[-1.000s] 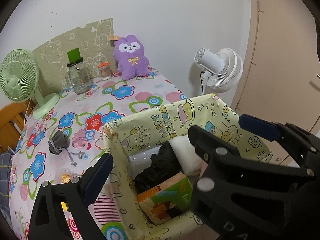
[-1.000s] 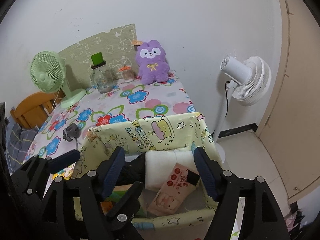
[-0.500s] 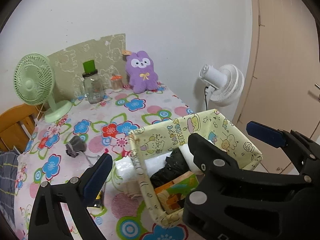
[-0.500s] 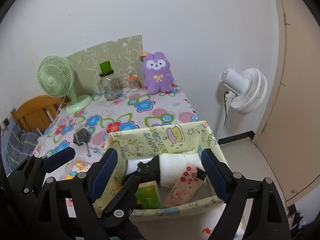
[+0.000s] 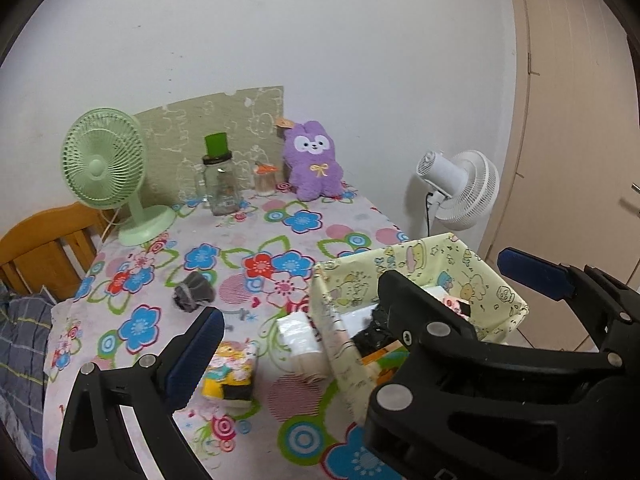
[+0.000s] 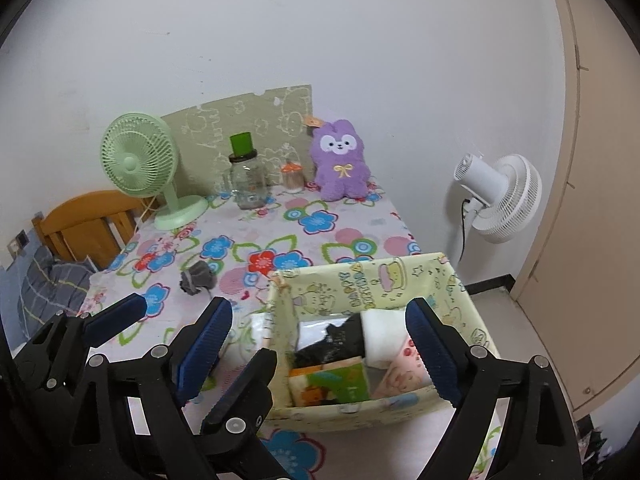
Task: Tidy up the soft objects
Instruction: 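Withdraw both grippers from the box toward the yellow pack and plastic bag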
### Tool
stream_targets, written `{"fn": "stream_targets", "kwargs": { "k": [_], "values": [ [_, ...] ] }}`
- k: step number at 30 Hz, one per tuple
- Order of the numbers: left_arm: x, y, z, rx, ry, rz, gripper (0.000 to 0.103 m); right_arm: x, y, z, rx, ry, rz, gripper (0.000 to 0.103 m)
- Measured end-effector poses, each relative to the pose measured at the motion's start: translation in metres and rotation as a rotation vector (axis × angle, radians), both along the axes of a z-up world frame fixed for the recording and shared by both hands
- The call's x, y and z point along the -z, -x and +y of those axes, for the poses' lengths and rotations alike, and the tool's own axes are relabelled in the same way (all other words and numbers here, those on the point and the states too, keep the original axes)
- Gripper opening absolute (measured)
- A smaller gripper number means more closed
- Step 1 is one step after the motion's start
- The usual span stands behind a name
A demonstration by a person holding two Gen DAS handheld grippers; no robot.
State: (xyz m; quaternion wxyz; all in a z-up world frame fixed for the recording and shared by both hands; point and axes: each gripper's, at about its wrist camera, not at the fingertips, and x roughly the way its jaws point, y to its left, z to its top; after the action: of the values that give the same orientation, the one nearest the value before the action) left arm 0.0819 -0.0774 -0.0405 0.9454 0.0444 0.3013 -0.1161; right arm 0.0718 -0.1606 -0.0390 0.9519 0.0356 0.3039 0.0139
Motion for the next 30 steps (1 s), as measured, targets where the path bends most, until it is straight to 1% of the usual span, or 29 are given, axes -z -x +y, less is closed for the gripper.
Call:
{"fn": "stream_targets", "kwargs": {
  "k": [9, 16, 22, 28, 29, 30],
  "values": [
    [-0.004, 0.012, 0.030, -0.038, -0.001, -0.019, 0.103, -0.004, 0.008, 0.032, -0.034, -0.003, -0.013, 0.091],
    [-0.001, 0.014, 0.051, -0.058, 0.000, -0.018, 0.103, -0.001, 0.009, 0.051, -0.056, -0.014, -0.012, 0.091],
    [0.007, 0.014, 0.067, -0.072, 0.006, -0.007, 0.103, 0.005, 0.009, 0.067, -0.069, -0.002, -0.008, 0.091],
    [0.020, 0.012, 0.081, -0.086, 0.012, 0.006, 0.102, 0.018, 0.006, 0.080, -0.083, 0.003, 0.004, 0.091],
    [0.023, 0.012, 0.084, -0.090, 0.014, 0.008, 0.102, 0.020, 0.005, 0.082, -0.084, 0.004, 0.003, 0.090],
    [0.025, 0.012, 0.085, -0.093, 0.015, 0.009, 0.102, 0.023, 0.005, 0.084, -0.084, 0.006, 0.002, 0.087]
  ]
}}
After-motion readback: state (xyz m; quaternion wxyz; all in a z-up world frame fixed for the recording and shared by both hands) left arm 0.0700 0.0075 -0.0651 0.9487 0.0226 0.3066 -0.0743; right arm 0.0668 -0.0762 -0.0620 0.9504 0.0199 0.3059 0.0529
